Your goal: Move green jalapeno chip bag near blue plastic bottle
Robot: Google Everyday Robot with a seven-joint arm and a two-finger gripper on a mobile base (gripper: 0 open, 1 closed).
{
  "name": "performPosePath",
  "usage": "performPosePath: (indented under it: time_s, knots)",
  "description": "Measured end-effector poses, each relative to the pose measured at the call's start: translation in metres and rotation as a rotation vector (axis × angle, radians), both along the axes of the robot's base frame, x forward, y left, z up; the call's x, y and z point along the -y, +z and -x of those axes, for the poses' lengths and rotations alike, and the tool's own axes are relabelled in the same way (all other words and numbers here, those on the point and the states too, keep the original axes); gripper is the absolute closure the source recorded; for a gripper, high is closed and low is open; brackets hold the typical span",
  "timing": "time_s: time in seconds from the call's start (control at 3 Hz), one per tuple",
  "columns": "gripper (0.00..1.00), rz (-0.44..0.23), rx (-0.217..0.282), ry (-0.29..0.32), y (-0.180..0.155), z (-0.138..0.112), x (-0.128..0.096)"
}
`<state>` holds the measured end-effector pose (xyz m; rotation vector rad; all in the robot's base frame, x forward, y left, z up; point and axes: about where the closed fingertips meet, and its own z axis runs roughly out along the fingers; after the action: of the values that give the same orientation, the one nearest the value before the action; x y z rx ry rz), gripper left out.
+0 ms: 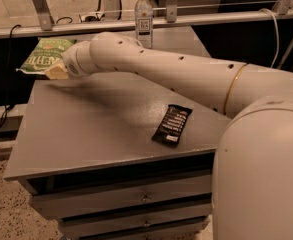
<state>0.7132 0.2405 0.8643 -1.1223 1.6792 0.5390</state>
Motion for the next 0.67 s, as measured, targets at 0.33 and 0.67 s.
performPosePath:
  time_s: [0.33,0.67]
  knots:
    - [0.0,-0.024,-0.015,-0.047,-0.001,-0.014,-0.009]
    - [0.0,-0.041,-0.026,-0.076,-0.008,-0.03,-0.018]
